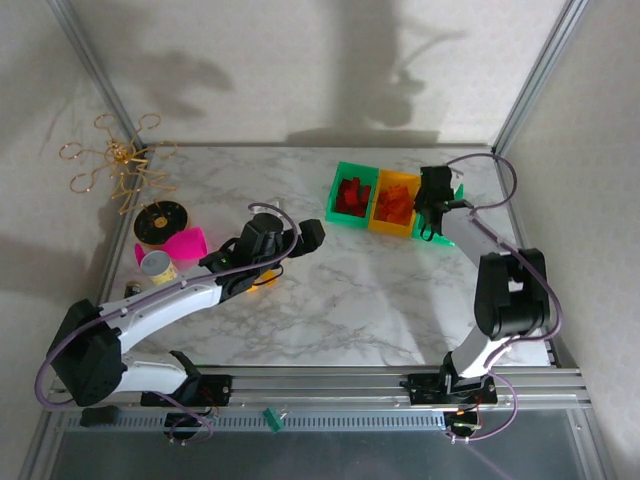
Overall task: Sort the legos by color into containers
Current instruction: Place the lego in the container.
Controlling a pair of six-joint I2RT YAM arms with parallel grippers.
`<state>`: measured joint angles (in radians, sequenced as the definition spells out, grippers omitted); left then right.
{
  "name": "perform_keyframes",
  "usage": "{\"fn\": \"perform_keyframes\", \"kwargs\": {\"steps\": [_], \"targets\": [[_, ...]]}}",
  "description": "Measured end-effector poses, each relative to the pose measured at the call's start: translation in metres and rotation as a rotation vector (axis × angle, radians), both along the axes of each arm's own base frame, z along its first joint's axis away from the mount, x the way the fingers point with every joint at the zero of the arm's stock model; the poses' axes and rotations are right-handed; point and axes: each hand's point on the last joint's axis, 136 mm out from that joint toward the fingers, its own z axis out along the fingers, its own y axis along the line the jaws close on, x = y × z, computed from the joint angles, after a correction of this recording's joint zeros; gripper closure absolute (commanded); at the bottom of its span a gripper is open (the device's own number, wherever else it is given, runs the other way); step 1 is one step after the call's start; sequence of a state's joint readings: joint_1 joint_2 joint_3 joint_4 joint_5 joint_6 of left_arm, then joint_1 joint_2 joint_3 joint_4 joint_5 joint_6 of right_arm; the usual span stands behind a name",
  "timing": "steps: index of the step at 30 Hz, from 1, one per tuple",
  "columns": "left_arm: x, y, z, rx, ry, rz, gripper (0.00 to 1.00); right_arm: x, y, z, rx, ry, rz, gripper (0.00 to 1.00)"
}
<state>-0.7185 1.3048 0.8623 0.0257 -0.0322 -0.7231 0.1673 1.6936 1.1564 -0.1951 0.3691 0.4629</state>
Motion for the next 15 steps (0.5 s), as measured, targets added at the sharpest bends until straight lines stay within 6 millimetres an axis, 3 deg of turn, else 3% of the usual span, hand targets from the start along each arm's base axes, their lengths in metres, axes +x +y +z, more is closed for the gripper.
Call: {"fn": "perform_keyframes", "kwargs": {"steps": [3,7,10,15], "targets": [[0.002,-0.003,0.002,0.007,-0.007,-0.010,0.00,0.014,-0.016,-0.013,-0.008,0.025,-0.031,0.66],[0.006,-0.007,0.013,0.001,-0.030,-0.019,0.00,0.030,-0.031,-0.020,-0.019,0.045,-0.052,0.51],[0.007,-0.008,0.018,0.000,-0.042,-0.023,0.00,0.040,-0.033,-0.015,-0.021,0.030,-0.053,0.44],[0.007,-0.008,0.018,0.004,-0.044,-0.025,0.00,0.037,-0.024,-0.007,0.003,0.015,-0.017,0.36]]}}
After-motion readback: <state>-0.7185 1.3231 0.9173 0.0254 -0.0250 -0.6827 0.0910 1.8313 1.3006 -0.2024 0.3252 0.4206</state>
